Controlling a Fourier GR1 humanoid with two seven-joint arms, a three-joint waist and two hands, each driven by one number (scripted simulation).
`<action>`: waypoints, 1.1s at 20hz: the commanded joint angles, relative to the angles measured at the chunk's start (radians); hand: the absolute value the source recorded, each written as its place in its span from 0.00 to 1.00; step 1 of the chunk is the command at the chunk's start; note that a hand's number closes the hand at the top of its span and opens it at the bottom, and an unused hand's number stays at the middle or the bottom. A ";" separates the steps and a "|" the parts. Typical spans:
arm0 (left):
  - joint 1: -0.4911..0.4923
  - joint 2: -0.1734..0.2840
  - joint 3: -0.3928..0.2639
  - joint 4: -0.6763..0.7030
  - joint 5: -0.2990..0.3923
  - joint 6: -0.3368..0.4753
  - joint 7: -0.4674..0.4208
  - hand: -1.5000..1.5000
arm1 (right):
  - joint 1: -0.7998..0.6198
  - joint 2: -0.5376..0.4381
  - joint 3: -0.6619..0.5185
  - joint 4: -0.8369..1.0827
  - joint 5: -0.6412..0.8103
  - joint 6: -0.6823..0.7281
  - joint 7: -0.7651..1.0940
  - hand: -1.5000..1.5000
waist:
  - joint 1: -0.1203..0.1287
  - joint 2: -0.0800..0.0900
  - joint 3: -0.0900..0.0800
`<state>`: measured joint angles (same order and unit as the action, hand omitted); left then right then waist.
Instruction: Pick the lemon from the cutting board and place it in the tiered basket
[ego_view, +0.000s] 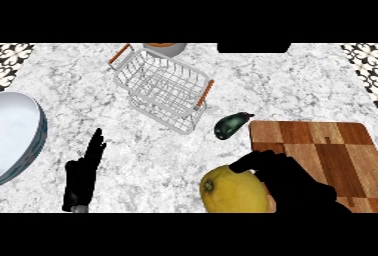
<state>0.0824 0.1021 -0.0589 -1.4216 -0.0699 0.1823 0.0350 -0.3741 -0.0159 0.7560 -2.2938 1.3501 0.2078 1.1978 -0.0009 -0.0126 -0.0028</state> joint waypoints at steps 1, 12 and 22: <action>0.015 -0.017 -0.022 0.011 -0.015 0.005 -0.002 0.50 | -0.131 0.015 -0.045 0.032 -0.031 0.133 0.237 1.00 | 0.009 0.007 -0.002; -0.026 -0.020 -0.026 0.015 -0.022 0.005 0.026 0.50 | -0.453 0.015 -0.332 0.339 -0.212 0.082 0.239 1.00 | 0.035 0.012 -0.001; 0.026 0.013 -0.008 -0.024 0.007 -0.040 0.005 0.50 | -0.689 0.015 -0.493 0.779 -0.365 -0.035 0.060 1.00 | 0.036 0.015 0.002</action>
<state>0.0668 0.0911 -0.0753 -1.4212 -0.0778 0.1671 0.0269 -0.9863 -0.0094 0.3118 -1.6718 1.0242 0.1995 1.1681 0.0347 0.0001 -0.0008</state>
